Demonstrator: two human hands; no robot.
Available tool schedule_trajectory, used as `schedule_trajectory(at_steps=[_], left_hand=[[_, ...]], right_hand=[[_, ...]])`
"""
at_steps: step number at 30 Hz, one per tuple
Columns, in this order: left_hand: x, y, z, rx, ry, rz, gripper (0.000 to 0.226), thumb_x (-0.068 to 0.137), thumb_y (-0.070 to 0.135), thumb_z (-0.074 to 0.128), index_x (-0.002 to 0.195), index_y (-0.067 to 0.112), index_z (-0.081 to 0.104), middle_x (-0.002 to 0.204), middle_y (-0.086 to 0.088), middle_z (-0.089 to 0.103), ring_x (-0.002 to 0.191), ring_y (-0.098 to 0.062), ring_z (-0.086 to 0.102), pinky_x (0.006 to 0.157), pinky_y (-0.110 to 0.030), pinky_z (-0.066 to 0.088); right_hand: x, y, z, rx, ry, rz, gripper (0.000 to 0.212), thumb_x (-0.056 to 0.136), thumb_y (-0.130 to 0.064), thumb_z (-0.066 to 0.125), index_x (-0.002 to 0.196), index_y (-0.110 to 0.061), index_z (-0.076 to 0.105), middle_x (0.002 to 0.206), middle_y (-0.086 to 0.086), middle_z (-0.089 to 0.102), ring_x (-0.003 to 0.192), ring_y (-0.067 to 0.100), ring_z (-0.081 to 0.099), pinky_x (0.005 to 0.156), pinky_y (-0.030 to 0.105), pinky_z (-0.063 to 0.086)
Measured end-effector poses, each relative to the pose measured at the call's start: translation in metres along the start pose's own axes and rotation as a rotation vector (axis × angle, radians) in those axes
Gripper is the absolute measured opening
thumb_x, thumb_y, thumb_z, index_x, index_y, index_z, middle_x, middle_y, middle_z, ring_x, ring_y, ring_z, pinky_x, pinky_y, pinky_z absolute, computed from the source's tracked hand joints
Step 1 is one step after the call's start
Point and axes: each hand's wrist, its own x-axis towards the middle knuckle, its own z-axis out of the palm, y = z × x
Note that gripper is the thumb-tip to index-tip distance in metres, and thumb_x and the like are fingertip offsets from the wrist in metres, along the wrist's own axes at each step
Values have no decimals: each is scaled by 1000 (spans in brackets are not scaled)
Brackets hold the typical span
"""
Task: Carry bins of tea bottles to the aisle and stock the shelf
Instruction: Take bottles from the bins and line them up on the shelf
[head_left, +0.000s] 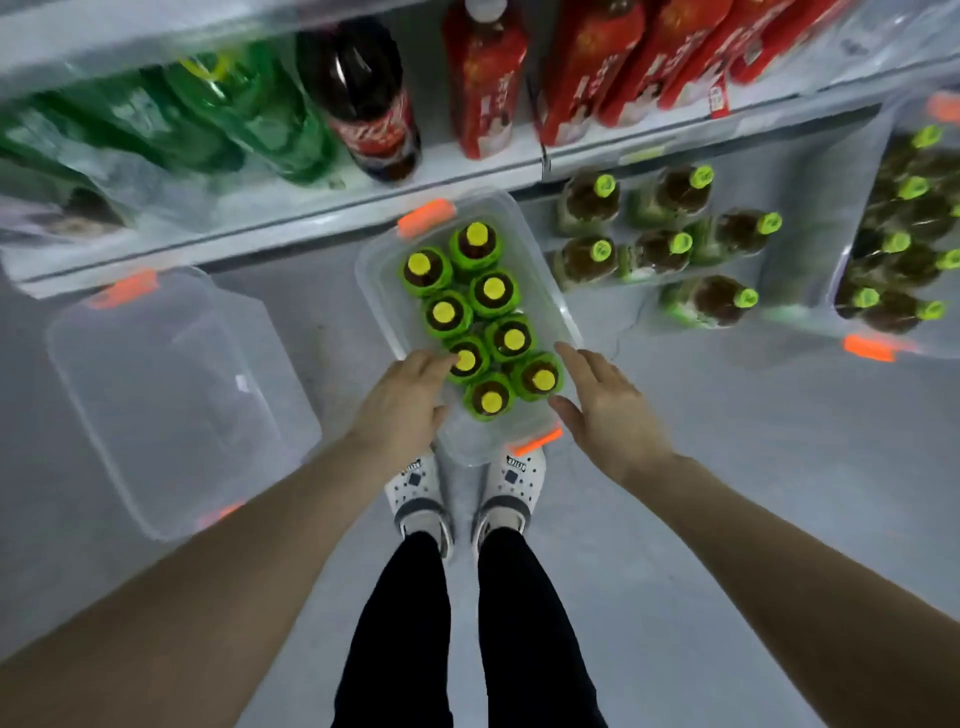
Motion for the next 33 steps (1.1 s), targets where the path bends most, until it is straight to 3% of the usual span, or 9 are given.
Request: schedule_trajectory(at_steps=[3, 8, 10, 13, 18, 23, 27, 29, 33], left_hand=[[44, -21, 51, -27, 45, 17, 72, 87, 9, 68, 151, 16, 37, 147, -14, 40, 125, -36, 49, 105, -45, 43], [104, -53, 115, -2, 131, 102, 62, 86, 13, 72, 144, 11, 48, 141, -20, 46, 119, -42, 50, 101, -51, 47], [115, -62, 132, 7, 137, 165, 52, 87, 15, 70, 136, 8, 56, 133, -20, 53, 113, -41, 52, 97, -52, 49], [120, -71, 144, -7, 185, 203, 39, 83, 7, 71, 121, 8, 67, 120, -18, 62, 105, -40, 56, 91, -47, 52], [122, -72, 131, -40, 146, 218, 42, 80, 3, 75, 121, 9, 68, 120, -17, 63, 106, -40, 57, 90, -46, 53], [118, -54, 102, -125, 12, 51, 68, 90, 24, 70, 150, 14, 39, 149, -11, 45, 129, -34, 49, 106, -43, 42], [109, -32, 78, -212, 11, -1, 81, 86, 32, 74, 153, 17, 31, 153, -6, 39, 135, -28, 44, 109, -38, 36], [101, -23, 69, -292, 22, -16, 90, 80, 37, 80, 153, 20, 31, 151, -4, 41, 134, -25, 44, 109, -37, 37], [86, -4, 47, -436, 16, -54, 106, 64, 50, 88, 149, 23, 32, 144, 0, 49, 128, -21, 50, 106, -39, 43]], right_hand=[[51, 34, 58, 12, -61, 43, 61, 90, -15, 68, 145, -6, 44, 130, 18, 56, 110, 43, 58, 88, 48, 50], [114, 70, 133, -8, -165, 52, 72, 88, -21, 69, 150, -10, 36, 148, 14, 42, 128, 39, 46, 105, 46, 41], [129, 77, 152, 12, -192, 60, 73, 82, -23, 76, 144, -9, 41, 148, 12, 42, 129, 37, 46, 104, 47, 42], [142, 84, 165, 114, -121, 65, 58, 77, -22, 81, 124, -9, 50, 127, 7, 57, 117, 30, 54, 91, 43, 48], [151, 89, 148, 64, -93, -47, 51, 84, -26, 76, 124, -4, 53, 120, 12, 62, 106, 36, 60, 84, 37, 45], [148, 79, 109, 37, -92, -89, 46, 90, -33, 70, 123, -14, 45, 107, 11, 64, 90, 37, 62, 74, 39, 46], [127, 57, 58, 83, -7, -176, 44, 91, -44, 64, 119, -14, 47, 95, 7, 64, 83, 33, 59, 69, 34, 42], [119, 45, 29, 131, -11, -145, 44, 93, -47, 62, 119, -15, 46, 95, 5, 65, 84, 32, 62, 70, 33, 45], [114, 20, -22, 315, -110, 20, 47, 86, -66, 54, 113, -29, 43, 95, 0, 69, 89, 25, 68, 80, 46, 54]])
